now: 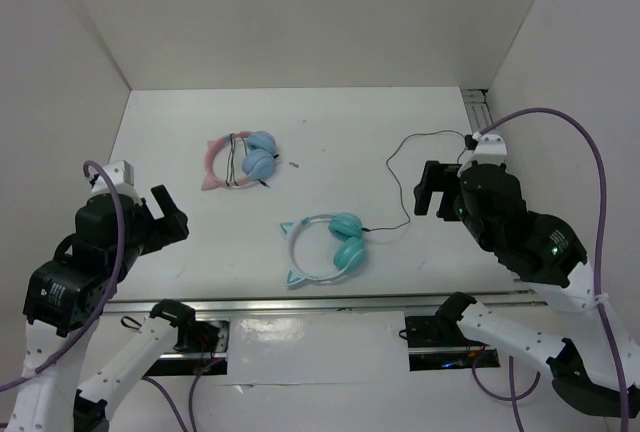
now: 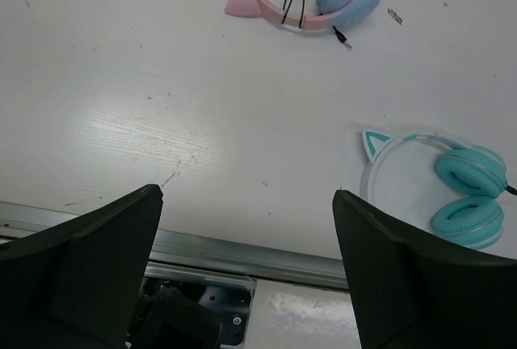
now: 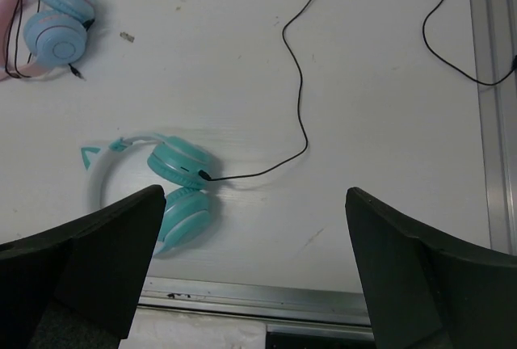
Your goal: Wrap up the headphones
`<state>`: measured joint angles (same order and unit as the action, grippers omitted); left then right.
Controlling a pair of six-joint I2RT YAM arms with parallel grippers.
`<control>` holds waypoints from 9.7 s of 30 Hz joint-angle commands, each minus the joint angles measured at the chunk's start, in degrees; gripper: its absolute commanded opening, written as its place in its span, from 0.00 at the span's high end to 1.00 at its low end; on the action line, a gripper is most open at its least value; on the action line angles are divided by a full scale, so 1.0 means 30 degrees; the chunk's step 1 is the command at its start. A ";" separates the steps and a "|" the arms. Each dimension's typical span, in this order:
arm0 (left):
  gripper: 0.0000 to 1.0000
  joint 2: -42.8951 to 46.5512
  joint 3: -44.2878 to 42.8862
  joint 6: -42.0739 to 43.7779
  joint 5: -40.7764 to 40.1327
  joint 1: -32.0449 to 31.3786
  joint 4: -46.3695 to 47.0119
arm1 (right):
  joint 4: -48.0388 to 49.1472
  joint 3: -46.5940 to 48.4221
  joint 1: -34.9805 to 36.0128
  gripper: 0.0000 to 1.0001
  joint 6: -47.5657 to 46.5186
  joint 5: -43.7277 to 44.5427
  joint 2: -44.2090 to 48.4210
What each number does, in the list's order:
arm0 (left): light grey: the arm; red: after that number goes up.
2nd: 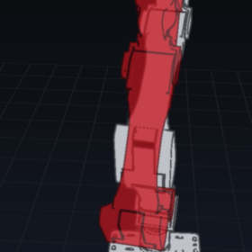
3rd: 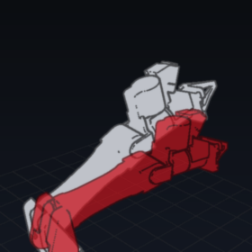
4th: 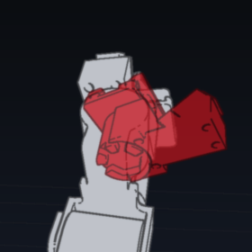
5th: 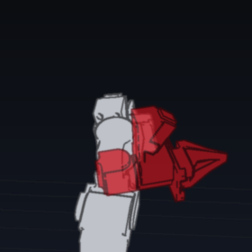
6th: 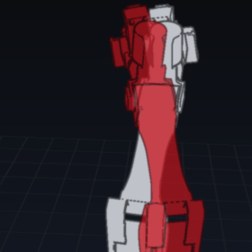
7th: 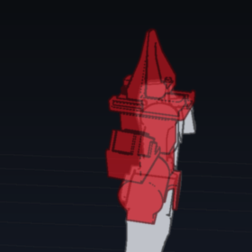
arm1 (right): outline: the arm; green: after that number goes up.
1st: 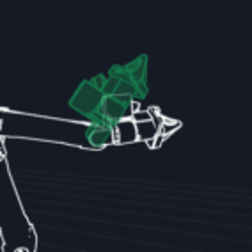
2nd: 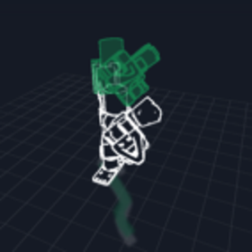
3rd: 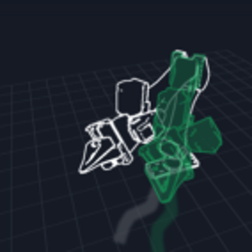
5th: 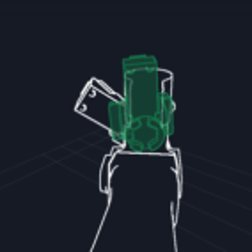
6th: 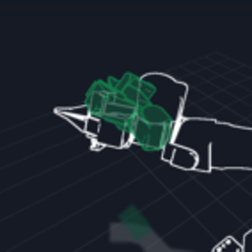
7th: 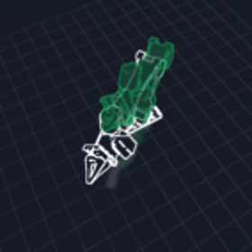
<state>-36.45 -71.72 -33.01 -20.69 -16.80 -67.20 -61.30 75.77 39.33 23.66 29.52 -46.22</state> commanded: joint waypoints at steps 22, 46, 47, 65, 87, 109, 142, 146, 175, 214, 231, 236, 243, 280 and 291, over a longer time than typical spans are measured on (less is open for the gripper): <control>0.00 -0.7269 1.1808 -0.5834 0.7956 -0.5055 1.6095 | 0.4642 -0.2521 -0.0073 0.00 -0.2436 -0.4654 -0.0854; 0.98 -1.8906 0.7416 -1.1554 -0.1393 -1.1393 1.2178 | 0.5462 -0.3107 -0.0073 0.00 -0.2787 -0.6177 0.0081; 1.00 -1.8732 0.7414 -1.1815 -0.1801 -1.1393 1.1711 | 0.5694 -0.3107 -0.0073 0.00 -0.2789 -0.6177 0.0083; 1.00 -0.8977 -0.4089 -0.4791 -0.7257 -0.6123 -0.0891 | 2.2774 -1.2750 -0.0073 0.00 -0.4837 -1.0247 0.0770; 1.00 -0.7802 -1.0719 -0.1388 -0.3534 -0.2516 -0.1827 | 3.2497 -1.3244 -0.1595 0.67 -0.6131 -1.4669 -1.0957; 1.00 -0.9941 -0.0528 0.4846 -0.0379 -0.5003 0.7687 | 1.5986 -0.7331 0.0981 1.00 -0.6593 -0.3624 -0.1264; 1.00 -0.7916 -0.0584 0.9071 0.6603 -1.3415 0.9626 | 1.5069 -0.6594 0.2505 1.00 -0.7711 -0.7876 -0.5837; 1.00 -0.8765 -0.0584 0.8866 0.6137 -1.3415 0.9626 | 1.4868 -0.6157 0.2505 1.00 -0.7711 -0.7381 -0.5193; 1.00 -0.6250 -0.1170 0.7228 0.4735 -1.3415 1.0971 | 1.7295 -0.7412 0.1626 1.00 -0.7535 -1.1325 -0.7856; 1.00 -1.1135 -0.4657 -0.0629 -0.8550 -0.5745 1.2409 | 3.3037 -1.5526 0.4815 1.00 -0.1410 -1.3481 -1.2645; 1.00 -1.7820 -0.3133 -0.0977 -0.7520 -0.0963 1.2673 | 2.1495 -0.9794 1.0268 1.00 -0.3987 -0.8612 -0.6538; 1.00 -1.8232 -0.3336 0.1909 -0.5739 -0.1958 1.2642 | 1.9586 -0.7740 0.9307 1.00 -0.6184 -0.7293 -0.6714; 1.00 -1.9433 -0.3602 0.4996 -0.2772 -0.4739 1.0687 | 1.7066 -0.3525 0.5292 1.00 -0.8646 -0.8402 -0.6714; 1.00 -0.9768 -0.2690 0.3975 0.1447 -1.2182 0.5261 | 1.9228 -0.4484 -0.3823 1.00 -1.0086 -1.4990 -1.0842; 1.00 -0.8242 -0.5506 0.2804 0.1974 -1.2184 0.7281 | 2.9153 -0.9374 -0.3415 0.75 -0.5782 -2.0850 -1.2512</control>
<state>-62.35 -85.47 -22.52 -17.85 -53.06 -51.37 10.04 49.76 28.05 0.75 -27.00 -82.39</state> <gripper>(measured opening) 0.146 0.243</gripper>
